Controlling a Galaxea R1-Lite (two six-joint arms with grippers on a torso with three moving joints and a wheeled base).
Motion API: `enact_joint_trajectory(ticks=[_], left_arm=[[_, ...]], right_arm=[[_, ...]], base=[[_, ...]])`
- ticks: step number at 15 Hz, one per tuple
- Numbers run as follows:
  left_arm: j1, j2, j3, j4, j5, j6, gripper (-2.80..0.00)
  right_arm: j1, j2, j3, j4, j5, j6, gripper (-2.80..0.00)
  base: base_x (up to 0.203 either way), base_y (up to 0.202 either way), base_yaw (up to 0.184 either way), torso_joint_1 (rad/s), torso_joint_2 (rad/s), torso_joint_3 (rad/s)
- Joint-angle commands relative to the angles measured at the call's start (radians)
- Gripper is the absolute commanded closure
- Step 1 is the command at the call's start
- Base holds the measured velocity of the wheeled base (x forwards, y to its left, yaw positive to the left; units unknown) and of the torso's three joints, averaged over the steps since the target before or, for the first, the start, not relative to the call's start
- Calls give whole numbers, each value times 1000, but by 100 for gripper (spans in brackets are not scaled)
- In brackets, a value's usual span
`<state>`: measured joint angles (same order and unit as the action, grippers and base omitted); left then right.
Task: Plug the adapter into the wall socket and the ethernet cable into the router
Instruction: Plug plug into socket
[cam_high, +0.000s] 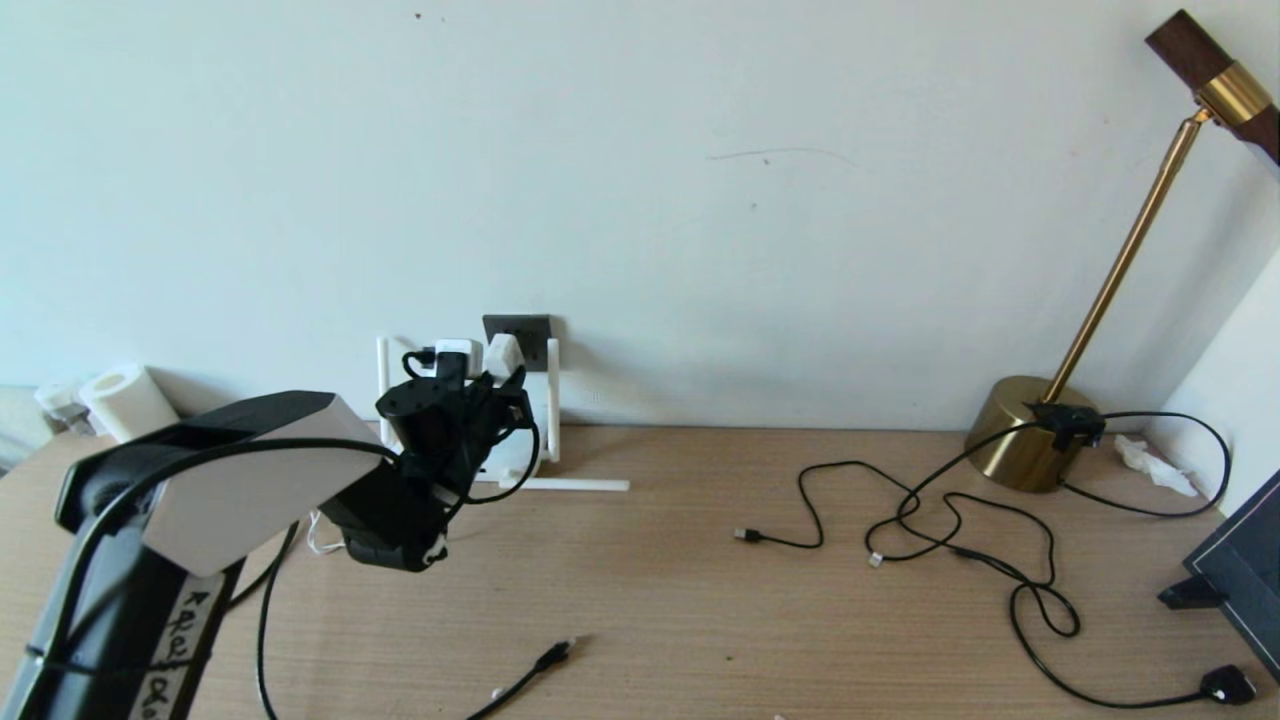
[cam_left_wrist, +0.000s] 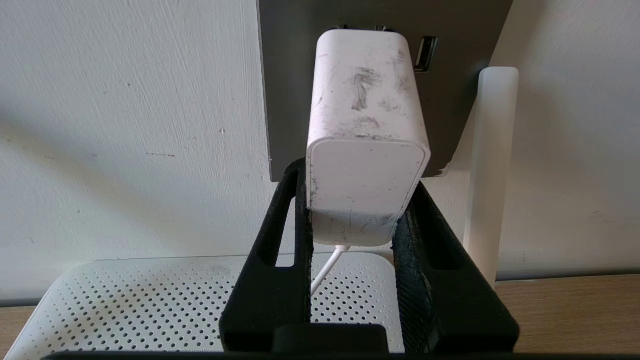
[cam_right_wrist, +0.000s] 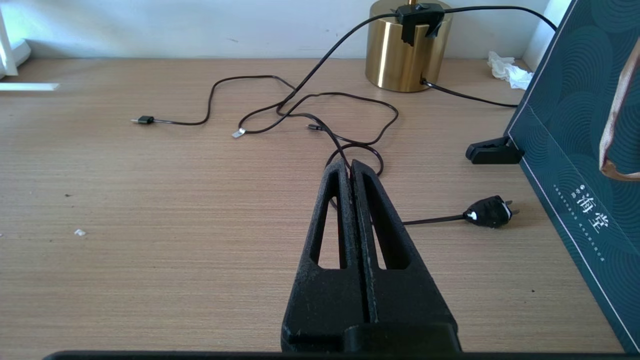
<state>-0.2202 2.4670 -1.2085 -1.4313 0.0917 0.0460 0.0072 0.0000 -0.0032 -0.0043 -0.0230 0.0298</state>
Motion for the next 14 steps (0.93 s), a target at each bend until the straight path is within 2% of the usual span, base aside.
enact_joint_trajectory(ticks=[1,14], left_arm=[[1,0,-2,-9,2,0,0],[2,-3,-11,0,-1,2,0]], right_arm=[[0,2,0,0,0,1,0],[0,2,0,-2,0,1,0]], base=[[0,0,0,0,0,0],[0,0,0,0,0,0]])
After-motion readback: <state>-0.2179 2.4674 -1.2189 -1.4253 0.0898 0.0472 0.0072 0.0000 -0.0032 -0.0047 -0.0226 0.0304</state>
